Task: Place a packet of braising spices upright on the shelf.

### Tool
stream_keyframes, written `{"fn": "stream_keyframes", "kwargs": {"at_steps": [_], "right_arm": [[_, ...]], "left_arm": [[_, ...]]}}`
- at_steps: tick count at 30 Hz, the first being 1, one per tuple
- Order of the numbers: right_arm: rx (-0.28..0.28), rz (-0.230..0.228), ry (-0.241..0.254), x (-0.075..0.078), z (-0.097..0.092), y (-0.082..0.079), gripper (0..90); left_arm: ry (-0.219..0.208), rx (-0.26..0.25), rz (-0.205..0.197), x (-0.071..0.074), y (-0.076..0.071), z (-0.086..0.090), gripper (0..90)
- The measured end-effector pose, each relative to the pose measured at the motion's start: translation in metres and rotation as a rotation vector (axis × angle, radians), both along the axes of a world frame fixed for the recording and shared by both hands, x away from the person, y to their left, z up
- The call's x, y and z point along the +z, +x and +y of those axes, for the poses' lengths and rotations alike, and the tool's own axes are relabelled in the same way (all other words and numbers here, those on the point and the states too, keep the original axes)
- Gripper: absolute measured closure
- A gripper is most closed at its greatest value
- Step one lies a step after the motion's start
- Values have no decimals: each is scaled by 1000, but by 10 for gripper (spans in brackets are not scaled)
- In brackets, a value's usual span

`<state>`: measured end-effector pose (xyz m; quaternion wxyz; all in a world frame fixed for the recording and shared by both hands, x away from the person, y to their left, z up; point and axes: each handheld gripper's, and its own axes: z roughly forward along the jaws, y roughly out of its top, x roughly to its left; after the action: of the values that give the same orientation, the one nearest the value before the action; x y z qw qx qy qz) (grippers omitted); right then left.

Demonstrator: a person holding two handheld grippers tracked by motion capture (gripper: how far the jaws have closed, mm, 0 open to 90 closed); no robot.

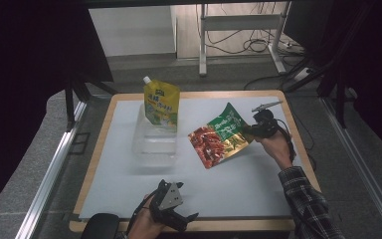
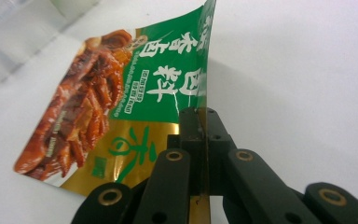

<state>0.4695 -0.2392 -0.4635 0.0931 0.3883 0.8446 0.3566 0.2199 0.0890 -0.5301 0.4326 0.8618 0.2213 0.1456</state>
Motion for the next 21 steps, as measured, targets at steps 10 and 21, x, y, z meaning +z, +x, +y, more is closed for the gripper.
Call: {"fn": "stream_keyframes", "kwargs": {"at_steps": [10, 21], "right_arm": [[35, -15, 31, 24, 6, -4, 891], [86, -39, 62, 54, 23, -8, 891]], "left_arm": [[6, -1, -4, 0, 0, 1, 0], [11, -6, -2, 0, 0, 0, 0]]}}
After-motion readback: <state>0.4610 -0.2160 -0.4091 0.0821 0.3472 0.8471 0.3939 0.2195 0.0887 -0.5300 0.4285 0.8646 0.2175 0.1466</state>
